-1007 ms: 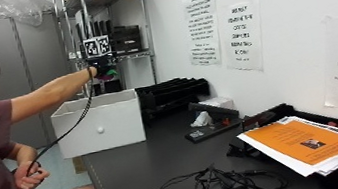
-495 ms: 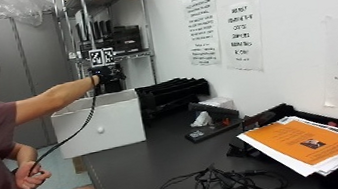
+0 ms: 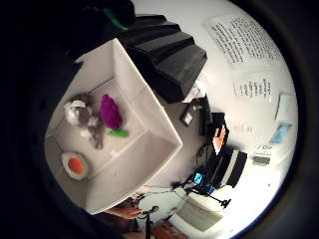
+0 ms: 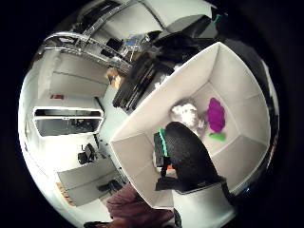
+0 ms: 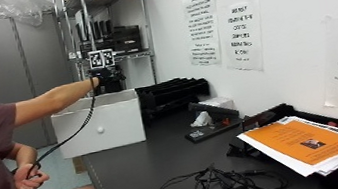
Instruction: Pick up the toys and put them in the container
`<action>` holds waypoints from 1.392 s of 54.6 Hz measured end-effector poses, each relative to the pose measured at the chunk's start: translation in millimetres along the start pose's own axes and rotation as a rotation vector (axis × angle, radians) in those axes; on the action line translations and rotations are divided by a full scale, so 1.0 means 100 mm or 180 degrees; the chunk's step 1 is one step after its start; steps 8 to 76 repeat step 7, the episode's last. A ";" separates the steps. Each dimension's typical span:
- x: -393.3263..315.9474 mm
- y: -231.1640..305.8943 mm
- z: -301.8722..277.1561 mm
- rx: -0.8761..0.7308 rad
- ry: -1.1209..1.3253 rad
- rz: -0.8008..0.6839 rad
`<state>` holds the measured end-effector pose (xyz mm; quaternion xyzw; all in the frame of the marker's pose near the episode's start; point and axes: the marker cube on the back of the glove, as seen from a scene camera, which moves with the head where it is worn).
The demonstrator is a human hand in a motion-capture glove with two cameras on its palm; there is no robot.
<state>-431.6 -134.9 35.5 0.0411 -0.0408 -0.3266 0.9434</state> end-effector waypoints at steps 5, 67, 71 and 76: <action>0.03 0.06 0.03 -0.0204 0.0176 -0.0091; 0.04 0.09 0.04 -0.0262 0.0216 -0.0116; 0.04 0.09 0.04 -0.0262 0.0216 -0.0116; 0.04 0.09 0.04 -0.0262 0.0216 -0.0116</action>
